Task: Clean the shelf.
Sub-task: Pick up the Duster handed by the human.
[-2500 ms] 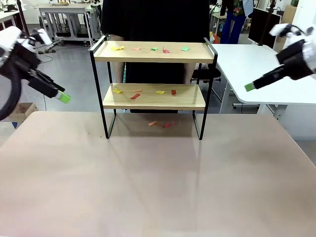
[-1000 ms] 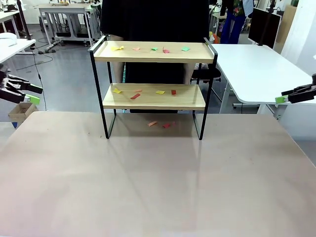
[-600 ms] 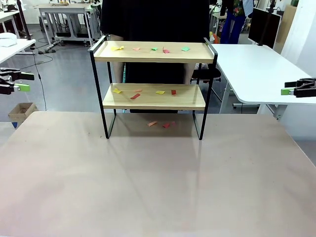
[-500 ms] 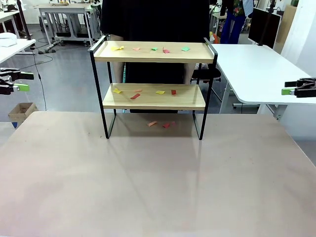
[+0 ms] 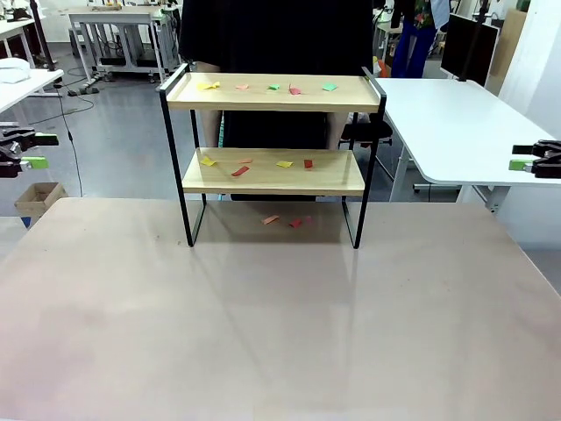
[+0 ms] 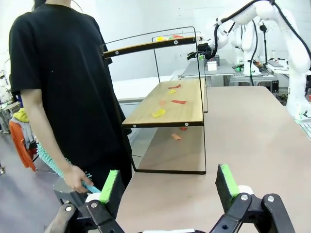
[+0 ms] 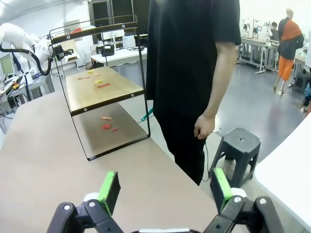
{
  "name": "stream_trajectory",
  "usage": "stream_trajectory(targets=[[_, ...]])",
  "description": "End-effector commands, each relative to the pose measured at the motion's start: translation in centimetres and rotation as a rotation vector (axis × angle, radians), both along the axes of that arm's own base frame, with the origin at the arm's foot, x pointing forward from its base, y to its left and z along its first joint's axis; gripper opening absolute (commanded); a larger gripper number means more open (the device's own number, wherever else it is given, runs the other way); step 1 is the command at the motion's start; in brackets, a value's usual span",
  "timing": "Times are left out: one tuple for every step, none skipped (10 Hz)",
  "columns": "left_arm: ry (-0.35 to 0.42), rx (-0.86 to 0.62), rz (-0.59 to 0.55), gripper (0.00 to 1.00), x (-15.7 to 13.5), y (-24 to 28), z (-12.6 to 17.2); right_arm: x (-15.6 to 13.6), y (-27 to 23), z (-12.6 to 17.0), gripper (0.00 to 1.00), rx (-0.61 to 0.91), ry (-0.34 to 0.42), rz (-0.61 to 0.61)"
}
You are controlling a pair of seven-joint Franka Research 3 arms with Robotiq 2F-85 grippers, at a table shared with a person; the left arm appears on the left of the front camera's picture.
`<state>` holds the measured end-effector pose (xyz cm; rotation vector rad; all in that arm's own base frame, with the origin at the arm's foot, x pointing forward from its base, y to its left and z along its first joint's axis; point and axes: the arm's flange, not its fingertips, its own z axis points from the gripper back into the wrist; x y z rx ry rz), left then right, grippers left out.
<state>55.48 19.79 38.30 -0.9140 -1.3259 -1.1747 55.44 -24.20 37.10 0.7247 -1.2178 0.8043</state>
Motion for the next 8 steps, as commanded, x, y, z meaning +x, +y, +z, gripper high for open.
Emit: stream_trajectory(targets=[[-0.036,-0.027,-0.028,1.00,0.92,0.06,0.04,0.56,0.25,-0.23,1.00,0.013,-0.062,0.009],[-0.035,-0.027,-0.029,1.00,1.14,-0.05,0.06,0.59,0.21,-0.29,1.00,0.011,-0.072,0.006],[-0.030,-0.030,-0.029,1.00,1.23,-0.02,-0.10,0.61,0.19,-0.40,1.00,0.012,-0.078,0.005],[-0.027,-0.029,-0.028,1.00,1.22,-0.12,-0.15,0.64,0.16,-0.46,1.00,0.012,-0.082,0.001],[-0.032,-0.040,-0.026,1.00,1.21,-0.16,-0.04,0.70,0.13,-0.48,1.00,0.011,-0.085,-0.004],[-0.003,-0.043,-0.029,1.00,1.04,-0.47,0.03,0.69,0.14,-0.49,1.00,0.001,-0.068,0.005],[-0.005,-0.006,-0.028,1.00,1.08,-0.34,-0.44,0.37,0.25,-0.34,1.00,-0.001,-0.033,0.001],[-0.005,-0.006,-0.028,1.00,1.08,-0.34,-0.44,0.37,0.25,-0.34,1.00,-0.001,-0.033,0.001]])
